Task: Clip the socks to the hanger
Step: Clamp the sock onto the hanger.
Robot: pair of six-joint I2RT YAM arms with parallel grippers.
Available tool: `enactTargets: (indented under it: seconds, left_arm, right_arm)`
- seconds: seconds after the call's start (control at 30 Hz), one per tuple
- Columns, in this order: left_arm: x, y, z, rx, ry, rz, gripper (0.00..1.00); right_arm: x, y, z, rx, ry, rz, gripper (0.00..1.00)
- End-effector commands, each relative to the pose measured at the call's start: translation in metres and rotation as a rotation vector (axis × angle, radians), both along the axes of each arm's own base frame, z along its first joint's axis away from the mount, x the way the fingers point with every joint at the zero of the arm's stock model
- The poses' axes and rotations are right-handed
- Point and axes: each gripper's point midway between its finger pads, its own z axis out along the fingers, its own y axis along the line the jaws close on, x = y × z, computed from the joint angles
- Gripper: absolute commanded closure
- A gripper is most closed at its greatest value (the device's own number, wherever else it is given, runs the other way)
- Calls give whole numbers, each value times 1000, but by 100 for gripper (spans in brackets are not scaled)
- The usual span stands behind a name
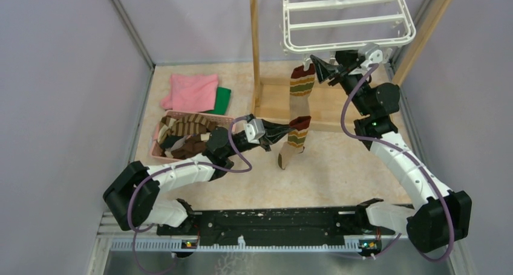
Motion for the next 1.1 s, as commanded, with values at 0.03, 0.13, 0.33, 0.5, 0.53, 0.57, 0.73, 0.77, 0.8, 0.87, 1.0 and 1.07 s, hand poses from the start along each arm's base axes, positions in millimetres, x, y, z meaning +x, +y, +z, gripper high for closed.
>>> enactTargets:
  seconds: [0.03,0.13,0.33,0.5,0.53,0.57,0.73,0.77,0.8,0.87,1.0,1.07]
  left_arm:
    - [-4,1,29,-62,-52,-22,99]
    - [-5,1,29,-62,-47,-27,99]
    - [-6,1,30,-63,-48,-32,99]
    - [-7,2,32,-66,-51,-32,99]
    - [-7,2,33,-67,-52,-32,99]
    - [-7,2,34,-69,-54,-32,99]
    - [-8,2,38,-80,-63,-31,99]
    - [-6,2,39,-83,-62,-25,99]
    - [-4,1,41,-89,-51,-26,99]
    - [-2,-1,46,-100,-37,-24,99]
    - [12,-7,57,-108,-24,9,99]
    - [18,-12,59,-101,-16,13,99]
  right_arm:
    - [-18,-7,25,36,-74,7,46]
    - [-19,-6,23,30,-70,12,53]
    - [-18,-5,20,22,-64,20,62]
    - [-20,-2,20,9,-68,39,78]
    - [-20,-1,21,8,-68,43,81]
    - [-20,-1,20,8,-65,47,84]
    - [-24,2,21,7,-55,73,100]
    - [-24,3,21,8,-51,78,100]
    - [-24,3,21,8,-47,83,100]
    - [-25,5,20,12,-37,93,100]
    - [-27,6,20,35,8,116,100]
    - [-27,7,20,53,36,127,100]
